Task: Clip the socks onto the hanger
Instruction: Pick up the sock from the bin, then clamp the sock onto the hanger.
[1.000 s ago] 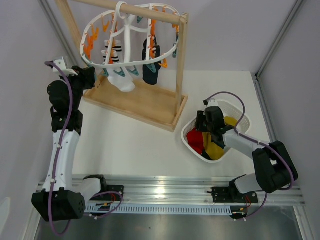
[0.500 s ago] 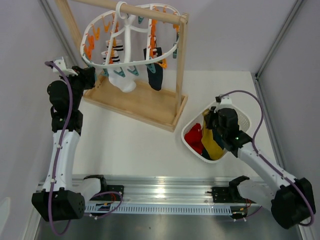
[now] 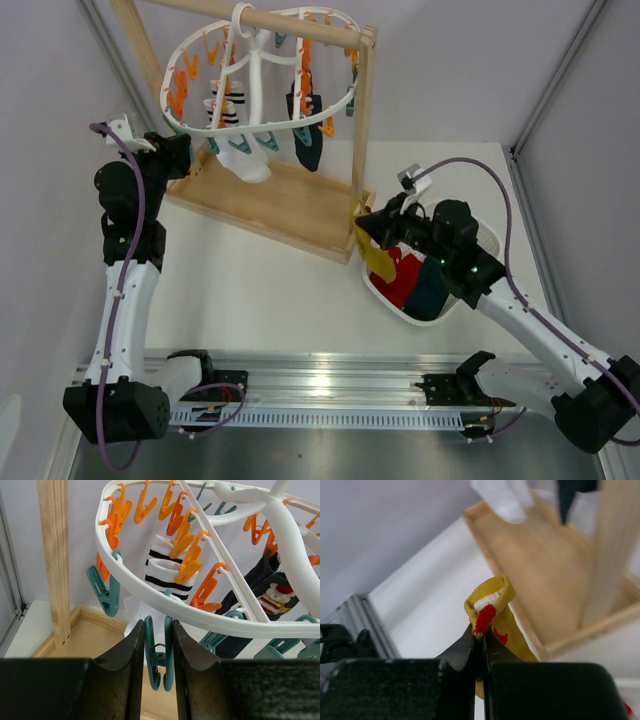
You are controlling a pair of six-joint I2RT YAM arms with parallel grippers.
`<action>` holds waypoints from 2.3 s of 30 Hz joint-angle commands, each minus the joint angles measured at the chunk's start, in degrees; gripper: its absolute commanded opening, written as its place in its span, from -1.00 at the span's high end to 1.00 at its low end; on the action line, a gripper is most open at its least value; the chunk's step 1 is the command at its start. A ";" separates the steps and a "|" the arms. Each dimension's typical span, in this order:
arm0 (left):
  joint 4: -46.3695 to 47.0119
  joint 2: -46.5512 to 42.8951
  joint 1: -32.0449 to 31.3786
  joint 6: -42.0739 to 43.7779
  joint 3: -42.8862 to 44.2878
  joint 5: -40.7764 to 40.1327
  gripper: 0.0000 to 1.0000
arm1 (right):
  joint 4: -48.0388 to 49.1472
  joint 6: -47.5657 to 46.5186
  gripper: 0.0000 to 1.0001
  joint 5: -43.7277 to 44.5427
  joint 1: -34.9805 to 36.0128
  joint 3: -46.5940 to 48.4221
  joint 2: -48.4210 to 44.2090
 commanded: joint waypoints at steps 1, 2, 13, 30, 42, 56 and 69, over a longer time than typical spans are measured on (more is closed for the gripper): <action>1.67 -1.43 -0.88 -1.01 1.88 1.14 0.99 | 11.10 4.31 1.00 -6.28 5.78 5.85 5.16; 1.58 -1.51 -0.88 -1.01 1.71 1.15 0.99 | 12.87 5.28 1.00 -6.46 6.84 6.56 6.57; 2.19 -2.66 -0.97 -1.71 1.01 1.32 0.99 | 23.60 13.80 1.00 -4.88 17.92 24.83 32.32; 4.30 -3.80 -2.11 -2.33 -2.07 1.94 0.99 | 22.65 24.79 1.00 -4.71 19.33 53.49 56.76; 4.92 -4.86 -2.99 -2.24 -3.57 2.11 0.99 | 21.24 27.08 1.00 -1.98 19.68 60.26 62.39; 5.10 -4.68 -3.17 -2.33 -2.87 1.59 0.99 | 17.02 28.23 1.00 -1.72 19.68 60.18 62.66; 5.36 -4.50 -3.17 -2.50 -2.69 1.41 0.99 | 14.65 28.84 1.00 -1.81 20.03 59.56 62.83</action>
